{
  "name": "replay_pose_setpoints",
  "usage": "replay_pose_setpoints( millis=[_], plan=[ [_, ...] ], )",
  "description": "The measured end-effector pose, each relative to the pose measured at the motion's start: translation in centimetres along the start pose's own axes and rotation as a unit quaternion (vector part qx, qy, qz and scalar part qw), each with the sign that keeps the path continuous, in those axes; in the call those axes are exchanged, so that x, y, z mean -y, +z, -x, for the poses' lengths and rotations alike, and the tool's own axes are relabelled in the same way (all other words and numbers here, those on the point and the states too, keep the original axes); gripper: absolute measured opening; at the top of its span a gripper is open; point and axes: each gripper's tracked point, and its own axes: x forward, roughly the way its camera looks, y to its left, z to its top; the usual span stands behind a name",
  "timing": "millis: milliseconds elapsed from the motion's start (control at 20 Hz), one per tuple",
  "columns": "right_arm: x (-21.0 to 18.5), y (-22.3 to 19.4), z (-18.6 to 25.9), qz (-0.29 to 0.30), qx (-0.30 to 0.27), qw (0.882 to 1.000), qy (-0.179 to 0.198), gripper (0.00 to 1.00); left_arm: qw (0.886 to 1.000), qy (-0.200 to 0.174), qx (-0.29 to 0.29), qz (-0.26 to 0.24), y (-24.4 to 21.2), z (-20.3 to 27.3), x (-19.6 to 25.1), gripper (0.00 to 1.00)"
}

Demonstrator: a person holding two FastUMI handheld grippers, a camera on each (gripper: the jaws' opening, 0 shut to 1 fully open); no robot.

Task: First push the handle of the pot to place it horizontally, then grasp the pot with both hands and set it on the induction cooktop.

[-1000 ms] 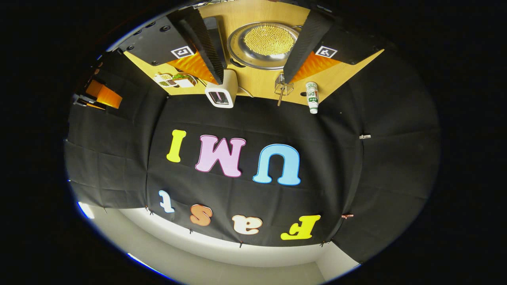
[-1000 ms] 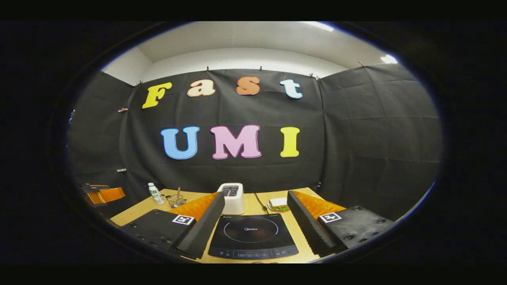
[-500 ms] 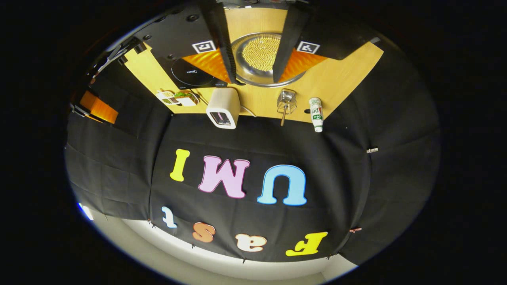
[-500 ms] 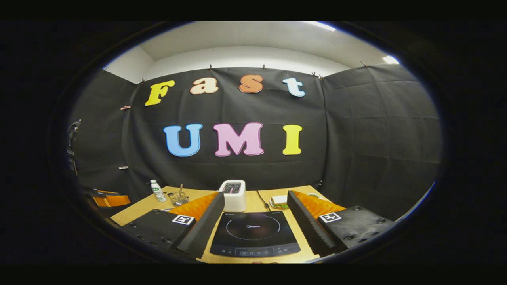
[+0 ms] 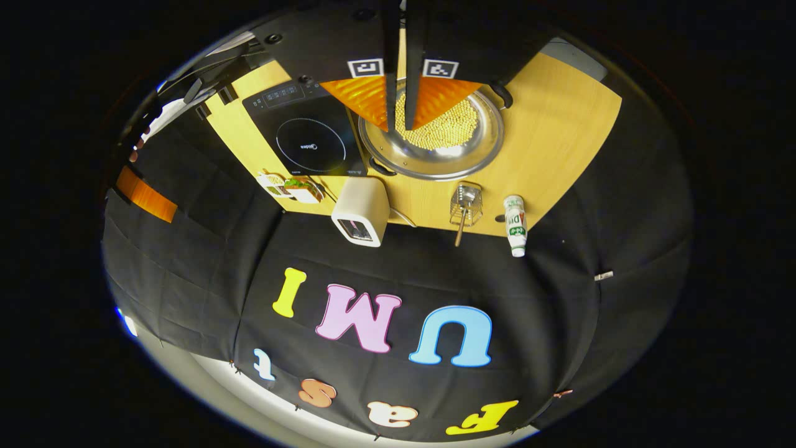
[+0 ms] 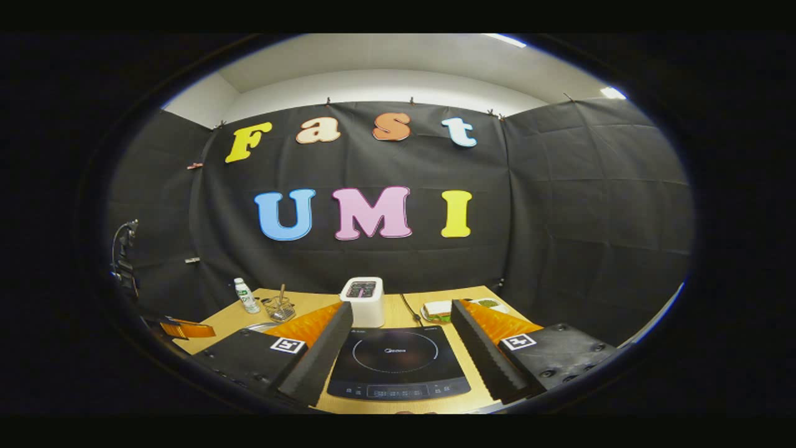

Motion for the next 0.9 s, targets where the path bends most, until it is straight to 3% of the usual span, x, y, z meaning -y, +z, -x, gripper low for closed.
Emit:
replay_pose_setpoints(
  millis=[100,200,500,900],
  plan=[
    [0.1,-0.5,0.0,-0.001,-0.006,1.0,-0.001,0.98,1.0,-0.003,-0.022,0.0,-1.9,-0.7,-0.6,0.05],
    [0.1,-0.8,-0.1,-0.001,-0.01,1.0,-0.002,0.98,0.999,0.019,-0.041,-0.009,-3.6,-1.5,-2.7,0.05],
    [0.4,-2.1,-0.7,0.007,-0.031,0.999,-0.009,0.99,0.993,-0.03,-0.112,-0.009,-9.4,-2.8,-3.9,0.05],
    [-1.0,-3.7,-2.1,0.018,-0.06,0.998,-0.001,0.99,0.982,-0.042,-0.181,-0.024,-13.4,-5.2,-8.0,0.06]
  ],
)
